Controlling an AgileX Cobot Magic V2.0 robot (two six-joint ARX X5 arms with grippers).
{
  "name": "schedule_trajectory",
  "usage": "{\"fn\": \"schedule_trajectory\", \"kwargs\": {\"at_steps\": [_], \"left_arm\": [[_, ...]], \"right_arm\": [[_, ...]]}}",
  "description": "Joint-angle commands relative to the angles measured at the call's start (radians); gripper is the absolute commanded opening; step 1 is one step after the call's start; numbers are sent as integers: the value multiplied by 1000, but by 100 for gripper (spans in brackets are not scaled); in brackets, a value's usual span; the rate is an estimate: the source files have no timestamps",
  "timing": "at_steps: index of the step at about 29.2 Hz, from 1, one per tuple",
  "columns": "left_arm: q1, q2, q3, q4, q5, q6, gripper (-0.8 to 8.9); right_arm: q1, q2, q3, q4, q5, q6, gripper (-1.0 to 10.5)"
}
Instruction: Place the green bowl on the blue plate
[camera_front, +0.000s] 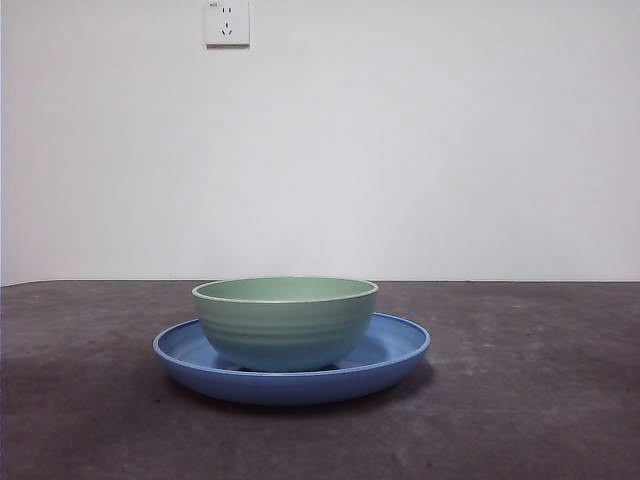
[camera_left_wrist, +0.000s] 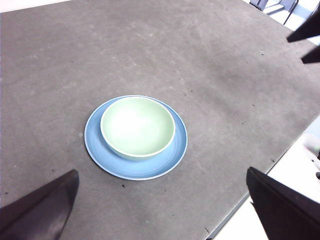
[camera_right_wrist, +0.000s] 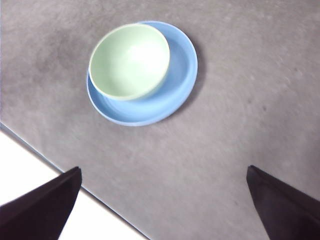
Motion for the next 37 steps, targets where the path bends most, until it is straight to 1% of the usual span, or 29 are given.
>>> {"fn": "schedule_trajectory", "kwargs": {"at_steps": [1,5,10,11,12,13,14,15,16,17,18,21,35,37], "left_arm": [[-8,4,11,11,3,-1,657],[-8,4,11,10,2,0,657],[-8,5,11,10,2,1,652],[-8,5,11,10,2,2,638],[-8,5,11,10,2,5,593],[-8,5,11,9,2,7,501],[-8,5,11,6,2,7,377],[-8,5,11,-3,2,5,164],[-8,5,11,-12,2,6,-6],[-7,5,11,-17,2,5,27],[-8,5,11,-21,2,5,24],[-8,2,11,-16,2,-7,25],[-7,-9,3,-4,2,-7,25],[19,-14,-1,-1,2,-6,25]], "right_arm": [[8,-85,-63,3,10,-10,585],[8,-226,-164,3,9,-22,585],[8,-269,-175,36,9,-23,585],[8,-269,-175,47,9,-23,584],[8,-269,-175,52,8,-23,576],[8,-269,-175,56,6,-23,524],[8,-269,-175,56,4,-23,420],[8,-269,-175,55,4,-23,210],[8,-269,-175,55,4,-23,30],[8,-269,-175,56,4,-24,1],[8,-269,-175,56,2,-24,26],[8,-269,-175,55,-1,-23,24],[8,-270,-175,56,2,-23,24],[8,-269,-175,56,2,-23,24]]}}
